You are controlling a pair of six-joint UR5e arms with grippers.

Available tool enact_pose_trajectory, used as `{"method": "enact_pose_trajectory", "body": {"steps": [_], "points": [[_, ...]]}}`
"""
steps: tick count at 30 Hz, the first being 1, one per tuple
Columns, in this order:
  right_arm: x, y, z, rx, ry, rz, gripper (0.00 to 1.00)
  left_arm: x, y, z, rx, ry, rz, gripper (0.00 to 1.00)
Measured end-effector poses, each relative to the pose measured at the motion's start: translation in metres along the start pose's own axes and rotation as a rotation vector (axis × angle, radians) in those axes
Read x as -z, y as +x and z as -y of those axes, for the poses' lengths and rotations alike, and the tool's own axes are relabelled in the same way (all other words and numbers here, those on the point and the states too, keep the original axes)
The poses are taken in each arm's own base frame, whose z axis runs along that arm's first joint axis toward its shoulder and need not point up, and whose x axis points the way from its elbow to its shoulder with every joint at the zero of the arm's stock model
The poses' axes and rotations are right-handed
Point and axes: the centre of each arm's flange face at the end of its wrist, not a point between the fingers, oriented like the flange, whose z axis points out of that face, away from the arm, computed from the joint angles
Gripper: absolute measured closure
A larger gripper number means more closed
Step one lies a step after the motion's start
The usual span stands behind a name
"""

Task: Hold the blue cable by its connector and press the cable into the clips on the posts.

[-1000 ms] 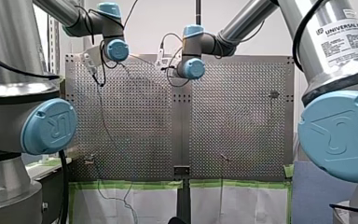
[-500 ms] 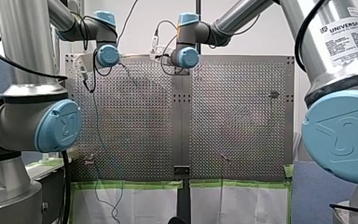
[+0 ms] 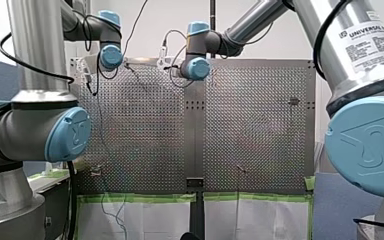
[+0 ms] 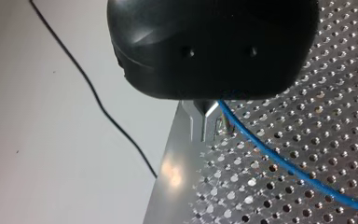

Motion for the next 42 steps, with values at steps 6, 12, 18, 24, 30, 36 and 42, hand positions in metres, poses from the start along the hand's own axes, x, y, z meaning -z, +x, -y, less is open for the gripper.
{"method": "enact_pose_trajectory", "body": {"steps": [6, 12, 18, 24, 30, 36, 42], "points": [[-0.008, 0.005, 0.004, -0.005, 0.008, -0.017, 1.00, -0.011, 0.002, 0.004, -0.003, 0.039, -0.010, 1.00], [-0.015, 0.016, 0.006, -0.008, 0.008, -0.040, 1.00, -0.025, 0.008, 0.007, -0.010, 0.075, -0.028, 1.00], [-0.018, 0.016, 0.002, -0.008, 0.001, -0.043, 1.00, -0.033, 0.008, 0.010, -0.009, 0.114, -0.033, 1.00], [-0.018, 0.013, 0.000, -0.008, -0.002, -0.039, 1.00, -0.042, -0.003, 0.013, 0.012, 0.134, -0.015, 1.00], [-0.019, 0.013, -0.002, -0.007, -0.004, -0.038, 1.00, -0.049, -0.006, 0.012, 0.027, 0.136, -0.012, 1.00], [-0.020, 0.012, -0.004, -0.006, -0.007, -0.037, 1.00, -0.057, 0.009, 0.009, 0.018, 0.137, -0.039, 1.00], [-0.021, 0.012, -0.011, -0.004, -0.016, -0.038, 1.00, -0.066, 0.008, 0.008, 0.030, 0.147, -0.031, 1.00]]}}
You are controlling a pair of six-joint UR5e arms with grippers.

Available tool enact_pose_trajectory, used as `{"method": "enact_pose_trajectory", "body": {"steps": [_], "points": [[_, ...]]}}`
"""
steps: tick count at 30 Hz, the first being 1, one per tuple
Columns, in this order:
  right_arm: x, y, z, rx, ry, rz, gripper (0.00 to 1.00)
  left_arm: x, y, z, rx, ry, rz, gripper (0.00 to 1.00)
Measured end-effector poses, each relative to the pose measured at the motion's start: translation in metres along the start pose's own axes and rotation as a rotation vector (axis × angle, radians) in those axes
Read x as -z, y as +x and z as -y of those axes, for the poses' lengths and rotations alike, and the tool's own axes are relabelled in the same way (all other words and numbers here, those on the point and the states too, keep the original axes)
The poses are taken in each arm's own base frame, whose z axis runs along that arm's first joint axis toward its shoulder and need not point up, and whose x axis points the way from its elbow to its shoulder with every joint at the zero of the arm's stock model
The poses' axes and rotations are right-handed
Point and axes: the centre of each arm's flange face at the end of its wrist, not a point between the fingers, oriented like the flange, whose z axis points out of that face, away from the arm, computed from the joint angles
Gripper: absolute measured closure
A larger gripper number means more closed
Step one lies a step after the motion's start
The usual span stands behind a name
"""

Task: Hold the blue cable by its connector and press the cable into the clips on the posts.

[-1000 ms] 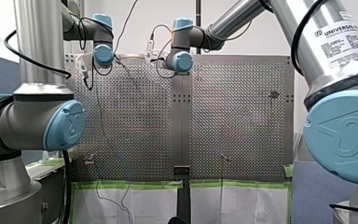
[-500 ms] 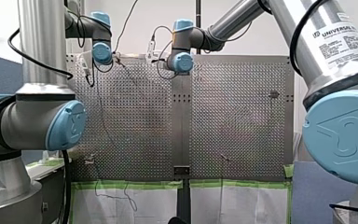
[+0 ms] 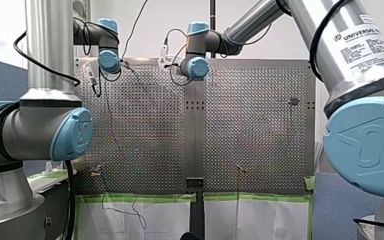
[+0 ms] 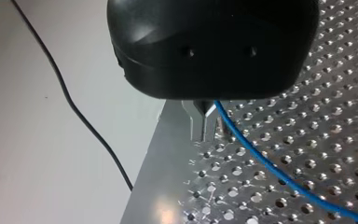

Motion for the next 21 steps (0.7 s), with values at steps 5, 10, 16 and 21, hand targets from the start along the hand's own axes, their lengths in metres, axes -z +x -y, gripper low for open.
{"method": "enact_pose_trajectory", "body": {"steps": [5, 10, 16, 21], "points": [[-0.002, 0.000, -0.007, 0.004, -0.009, -0.001, 1.00, -0.005, -0.005, -0.002, 0.018, 0.011, 0.011, 1.00], [-0.004, 0.002, -0.013, 0.009, -0.017, -0.005, 1.00, -0.008, -0.007, -0.003, 0.027, 0.014, 0.016, 1.00], [-0.007, 0.005, -0.023, 0.013, -0.029, -0.011, 1.00, -0.021, 0.000, -0.008, 0.033, 0.019, 0.003, 1.00], [-0.008, 0.005, -0.026, 0.015, -0.032, -0.010, 1.00, -0.029, 0.010, -0.012, 0.030, 0.023, -0.025, 1.00]]}}
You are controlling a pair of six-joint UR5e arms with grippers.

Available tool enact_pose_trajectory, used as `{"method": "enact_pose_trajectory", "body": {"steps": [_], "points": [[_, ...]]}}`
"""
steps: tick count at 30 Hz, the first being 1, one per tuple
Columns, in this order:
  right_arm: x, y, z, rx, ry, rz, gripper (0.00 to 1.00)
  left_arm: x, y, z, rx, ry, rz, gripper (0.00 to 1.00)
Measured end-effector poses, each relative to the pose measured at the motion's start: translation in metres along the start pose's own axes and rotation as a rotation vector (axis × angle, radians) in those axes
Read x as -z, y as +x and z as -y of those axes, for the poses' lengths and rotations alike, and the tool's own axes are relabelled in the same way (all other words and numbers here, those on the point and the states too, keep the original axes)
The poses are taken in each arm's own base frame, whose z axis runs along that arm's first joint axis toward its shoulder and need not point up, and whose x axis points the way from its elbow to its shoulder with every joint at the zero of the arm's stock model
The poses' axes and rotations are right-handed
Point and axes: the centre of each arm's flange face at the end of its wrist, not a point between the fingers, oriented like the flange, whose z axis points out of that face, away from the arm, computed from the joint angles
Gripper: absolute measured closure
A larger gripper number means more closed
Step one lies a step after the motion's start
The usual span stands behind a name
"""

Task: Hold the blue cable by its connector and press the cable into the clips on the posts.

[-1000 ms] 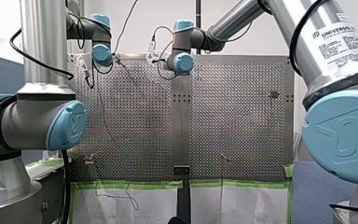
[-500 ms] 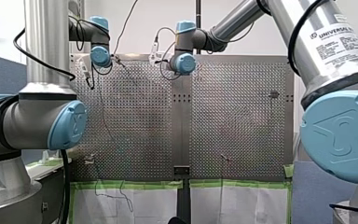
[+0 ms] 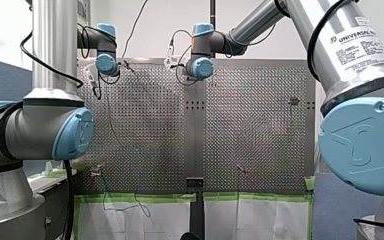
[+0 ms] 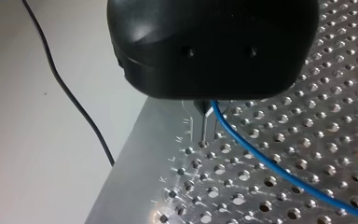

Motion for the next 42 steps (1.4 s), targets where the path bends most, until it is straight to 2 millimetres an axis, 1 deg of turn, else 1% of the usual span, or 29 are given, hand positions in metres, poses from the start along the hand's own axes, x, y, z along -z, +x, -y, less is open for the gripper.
{"method": "enact_pose_trajectory", "body": {"steps": [8, 17, 22, 29, 34, 38, 42], "points": [[0.000, 0.000, 0.000, 0.008, 0.003, 0.003, 1.00, 0.000, 0.002, -0.003, 0.005, -0.013, -0.010, 1.00], [0.001, 0.000, 0.003, 0.013, 0.012, 0.004, 1.00, 0.001, -0.003, -0.004, 0.023, -0.021, -0.005, 1.00], [0.001, 0.000, 0.003, 0.019, 0.019, 0.004, 1.00, 0.003, -0.009, -0.005, 0.036, -0.023, 0.008, 1.00], [-0.002, 0.001, -0.008, 0.020, 0.004, 0.001, 1.00, -0.002, -0.015, -0.011, 0.047, -0.018, 0.032, 1.00], [-0.006, 0.002, -0.021, 0.021, -0.015, -0.003, 1.00, -0.009, -0.017, -0.017, 0.067, -0.006, 0.055, 1.00], [-0.011, 0.003, -0.028, 0.020, -0.024, -0.006, 1.00, -0.018, -0.010, -0.020, 0.080, 0.008, 0.048, 1.00], [-0.016, -0.004, -0.034, 0.021, -0.032, 0.006, 1.00, -0.024, 0.000, -0.024, 0.082, 0.011, 0.031, 1.00]]}}
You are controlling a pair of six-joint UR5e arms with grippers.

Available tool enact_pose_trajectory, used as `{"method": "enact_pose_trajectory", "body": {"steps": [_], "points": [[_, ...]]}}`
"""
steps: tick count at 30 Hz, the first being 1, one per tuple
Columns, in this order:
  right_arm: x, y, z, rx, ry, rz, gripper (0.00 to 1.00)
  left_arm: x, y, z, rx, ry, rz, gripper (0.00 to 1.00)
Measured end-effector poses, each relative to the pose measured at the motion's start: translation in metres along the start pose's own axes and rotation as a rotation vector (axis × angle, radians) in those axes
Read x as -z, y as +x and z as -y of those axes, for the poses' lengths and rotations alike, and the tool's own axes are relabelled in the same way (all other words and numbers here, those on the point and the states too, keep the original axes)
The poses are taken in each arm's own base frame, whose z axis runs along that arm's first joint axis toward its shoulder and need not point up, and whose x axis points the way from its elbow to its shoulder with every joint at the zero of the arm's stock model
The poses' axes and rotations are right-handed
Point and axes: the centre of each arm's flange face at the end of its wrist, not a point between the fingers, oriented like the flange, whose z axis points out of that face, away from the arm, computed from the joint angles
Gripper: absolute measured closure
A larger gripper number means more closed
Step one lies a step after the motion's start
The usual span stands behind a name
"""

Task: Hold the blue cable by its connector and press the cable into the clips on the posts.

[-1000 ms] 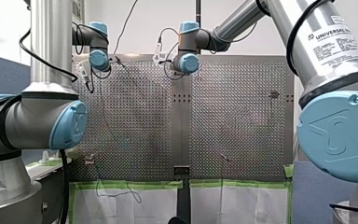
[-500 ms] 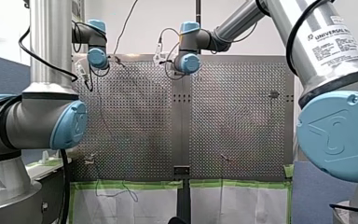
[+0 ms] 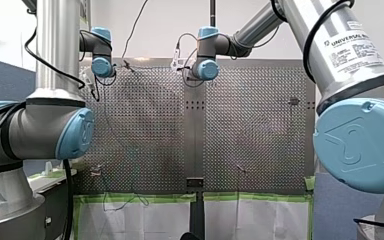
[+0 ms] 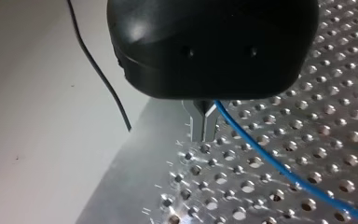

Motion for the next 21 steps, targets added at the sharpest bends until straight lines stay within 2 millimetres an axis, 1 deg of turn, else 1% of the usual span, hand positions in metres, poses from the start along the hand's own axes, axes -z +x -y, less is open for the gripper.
{"method": "enact_pose_trajectory", "body": {"steps": [4, 21], "points": [[-0.0022, -0.0045, -0.0021, 0.001, -0.003, 0.007, 1.00, -0.0017, 0.0024, -0.0014, 0.002, 0.001, -0.002, 1.00], [-0.0021, -0.0053, 0.0000, 0.004, 0.002, 0.012, 1.00, -0.0019, 0.0031, -0.0002, 0.009, 0.011, -0.006, 1.00]]}}
